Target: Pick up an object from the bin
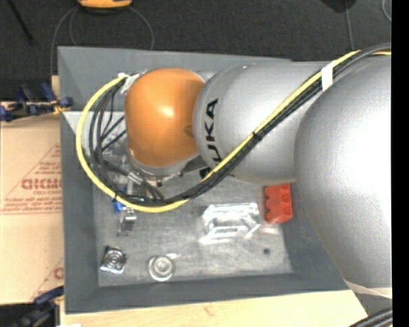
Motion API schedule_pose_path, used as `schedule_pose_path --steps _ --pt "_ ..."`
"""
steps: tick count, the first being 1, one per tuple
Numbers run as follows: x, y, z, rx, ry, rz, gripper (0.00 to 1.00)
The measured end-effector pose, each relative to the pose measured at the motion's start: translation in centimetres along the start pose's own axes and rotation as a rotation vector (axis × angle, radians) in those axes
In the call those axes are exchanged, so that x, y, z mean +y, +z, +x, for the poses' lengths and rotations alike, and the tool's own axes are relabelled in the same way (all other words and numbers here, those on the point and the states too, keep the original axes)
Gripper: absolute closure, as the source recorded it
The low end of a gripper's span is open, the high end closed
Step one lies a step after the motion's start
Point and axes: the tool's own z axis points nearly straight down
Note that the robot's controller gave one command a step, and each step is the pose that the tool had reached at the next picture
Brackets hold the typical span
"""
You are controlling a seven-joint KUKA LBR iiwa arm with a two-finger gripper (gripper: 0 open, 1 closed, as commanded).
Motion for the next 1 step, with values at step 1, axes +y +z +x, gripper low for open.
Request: schedule_pose_path --steps 1 --pt "-3.92 10.11 -8.51 -0.011 0.05 -0.002 0.0"
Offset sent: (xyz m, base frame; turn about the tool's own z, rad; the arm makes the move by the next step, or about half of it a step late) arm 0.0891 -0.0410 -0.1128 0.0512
